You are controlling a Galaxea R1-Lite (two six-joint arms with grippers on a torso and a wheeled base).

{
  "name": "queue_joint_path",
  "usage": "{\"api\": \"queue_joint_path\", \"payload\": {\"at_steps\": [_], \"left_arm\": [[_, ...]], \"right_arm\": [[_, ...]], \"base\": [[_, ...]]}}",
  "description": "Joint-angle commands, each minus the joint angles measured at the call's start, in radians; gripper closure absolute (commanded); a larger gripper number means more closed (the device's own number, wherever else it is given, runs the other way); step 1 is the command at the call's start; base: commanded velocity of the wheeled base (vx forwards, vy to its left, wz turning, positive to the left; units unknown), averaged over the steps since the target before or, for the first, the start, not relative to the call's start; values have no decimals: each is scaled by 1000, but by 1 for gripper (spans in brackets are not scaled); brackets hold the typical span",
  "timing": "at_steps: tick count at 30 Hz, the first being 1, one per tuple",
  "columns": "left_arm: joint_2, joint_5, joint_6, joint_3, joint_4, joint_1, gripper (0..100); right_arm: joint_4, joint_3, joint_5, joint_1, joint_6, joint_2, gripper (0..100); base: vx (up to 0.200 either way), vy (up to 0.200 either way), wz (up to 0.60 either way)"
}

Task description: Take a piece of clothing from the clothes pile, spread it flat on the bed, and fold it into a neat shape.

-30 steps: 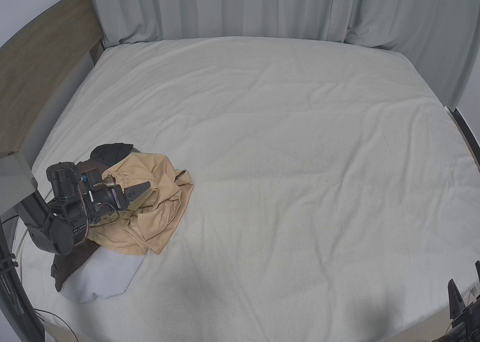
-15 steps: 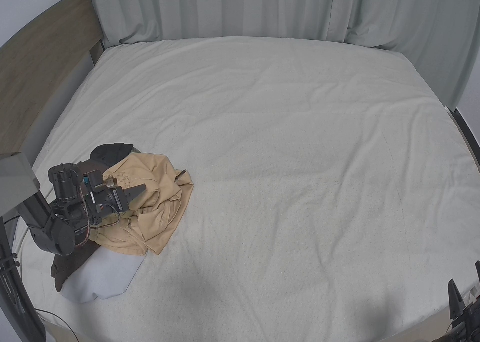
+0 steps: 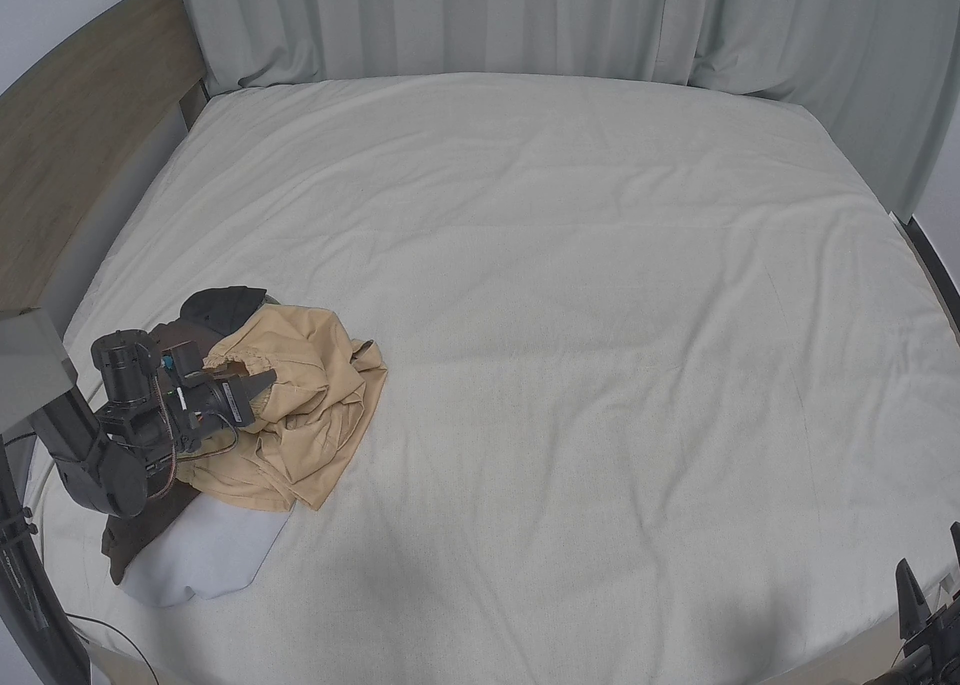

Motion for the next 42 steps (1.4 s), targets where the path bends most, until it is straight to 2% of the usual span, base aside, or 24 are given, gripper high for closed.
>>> {"api": "queue_joint_path", "payload": {"at_steps": [1, 8, 16, 21, 24, 28, 36, 42], "left_arm": [[-52, -1, -1, 40, -13, 0, 100], [-134, -4, -41, 95, -18, -1, 100], [-145, -7, -44, 117, -22, -7, 100], [-164, -7, -64, 152, -77, -32, 100], [-182, -6, -124, 188, -137, -69, 100], [-180, 6, -148, 206, -176, -100, 100], [-184, 8, -243, 253, -314, -106, 100], [-205, 14, -302, 281, -338, -109, 100]], "right_arm": [[-1, 18, 0, 0, -1, -5, 0], [-1, 18, 0, 0, -1, -5, 0], [-1, 18, 0, 0, -1, -5, 0], [-1, 18, 0, 0, -1, -5, 0], [-1, 18, 0, 0, -1, -5, 0], [-1, 18, 0, 0, 2, -5, 0], [1, 18, 0, 0, 2, -5, 0], [-1, 18, 0, 0, 2, -5, 0]], "base": [[0, 0, 0], [0, 0, 0], [0, 0, 0], [0, 0, 0], [0, 0, 0], [0, 0, 0], [0, 0, 0], [0, 0, 0]]}}
